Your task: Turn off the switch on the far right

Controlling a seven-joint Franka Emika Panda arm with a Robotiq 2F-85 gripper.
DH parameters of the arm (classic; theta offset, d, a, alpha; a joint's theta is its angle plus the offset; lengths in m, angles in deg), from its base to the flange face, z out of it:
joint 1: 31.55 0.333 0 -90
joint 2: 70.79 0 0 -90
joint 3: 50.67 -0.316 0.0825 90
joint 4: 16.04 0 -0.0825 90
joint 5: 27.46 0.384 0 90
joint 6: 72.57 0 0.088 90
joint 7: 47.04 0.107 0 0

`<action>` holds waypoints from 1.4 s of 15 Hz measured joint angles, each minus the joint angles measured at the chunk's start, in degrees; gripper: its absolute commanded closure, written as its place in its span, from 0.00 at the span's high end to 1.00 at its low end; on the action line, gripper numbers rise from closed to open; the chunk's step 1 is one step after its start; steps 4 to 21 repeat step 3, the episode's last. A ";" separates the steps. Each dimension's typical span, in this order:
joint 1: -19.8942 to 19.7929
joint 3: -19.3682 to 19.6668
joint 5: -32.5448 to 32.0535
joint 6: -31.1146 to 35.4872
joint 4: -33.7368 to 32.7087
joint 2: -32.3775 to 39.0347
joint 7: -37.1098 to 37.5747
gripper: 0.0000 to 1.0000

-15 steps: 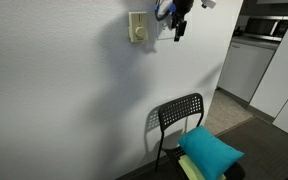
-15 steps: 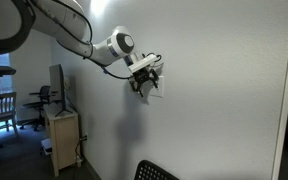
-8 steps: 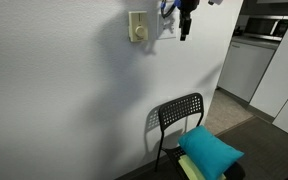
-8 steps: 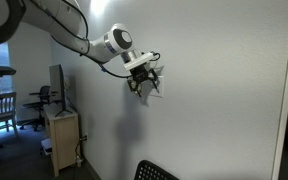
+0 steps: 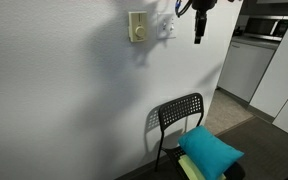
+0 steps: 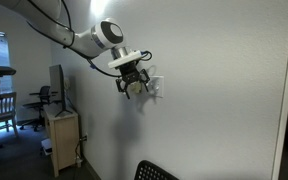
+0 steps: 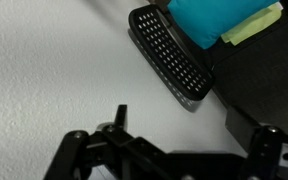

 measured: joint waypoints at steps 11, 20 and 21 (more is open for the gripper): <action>-0.31 0.00 3.15 -0.37 2.98 -2.21 0.55 1.00; -0.31 0.00 3.15 -0.37 2.98 -2.21 0.55 1.00; -0.31 0.00 3.15 -0.37 2.98 -2.21 0.55 1.00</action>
